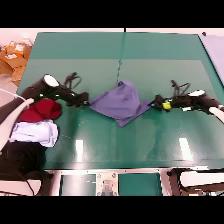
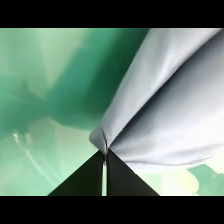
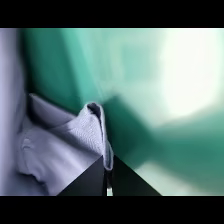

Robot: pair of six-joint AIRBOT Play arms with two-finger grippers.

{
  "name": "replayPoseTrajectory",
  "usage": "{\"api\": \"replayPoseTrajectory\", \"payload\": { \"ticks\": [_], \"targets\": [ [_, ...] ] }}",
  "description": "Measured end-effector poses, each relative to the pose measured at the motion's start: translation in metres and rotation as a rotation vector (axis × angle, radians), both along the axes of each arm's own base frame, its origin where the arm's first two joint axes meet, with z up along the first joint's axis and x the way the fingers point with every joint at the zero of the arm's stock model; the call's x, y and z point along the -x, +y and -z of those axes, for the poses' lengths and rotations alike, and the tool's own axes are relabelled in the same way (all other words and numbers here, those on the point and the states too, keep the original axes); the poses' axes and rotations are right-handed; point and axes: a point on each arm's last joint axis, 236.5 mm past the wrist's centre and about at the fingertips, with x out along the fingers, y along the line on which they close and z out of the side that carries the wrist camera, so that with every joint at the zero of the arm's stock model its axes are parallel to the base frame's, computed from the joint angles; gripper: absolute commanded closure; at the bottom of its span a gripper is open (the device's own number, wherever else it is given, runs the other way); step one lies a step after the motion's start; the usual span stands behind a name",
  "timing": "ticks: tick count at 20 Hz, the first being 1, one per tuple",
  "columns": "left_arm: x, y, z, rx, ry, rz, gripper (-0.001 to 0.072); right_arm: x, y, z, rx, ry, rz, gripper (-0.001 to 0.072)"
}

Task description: Fold the shirts.

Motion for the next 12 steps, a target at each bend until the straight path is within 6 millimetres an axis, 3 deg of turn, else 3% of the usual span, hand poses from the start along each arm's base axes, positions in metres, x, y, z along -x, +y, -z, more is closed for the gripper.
{"api": "replayPoseTrajectory", "payload": {
  "ticks": [5, 8, 10, 12],
  "targets": [
    [-0.002, 0.031, -0.002, -0.043, 0.007, -0.026, 0.0685, -0.001, -0.066, -0.017, -0.001, -0.021, 0.132, 0.0695],
    [-0.012, 0.037, -0.014, -0.056, -0.029, -0.032, 0.0686, -0.003, -0.080, -0.033, -0.038, -0.044, 0.175, 0.0695],
    [-0.029, 0.038, -0.051, -0.051, -0.127, -0.032, 0.0686, -0.021, -0.077, -0.074, -0.092, -0.142, 0.181, 0.0695],
    [-0.050, 0.037, -0.119, -0.040, -0.297, -0.032, 0.0686, -0.042, -0.074, -0.145, -0.125, -0.313, 0.164, 0.0695]
  ]
}}
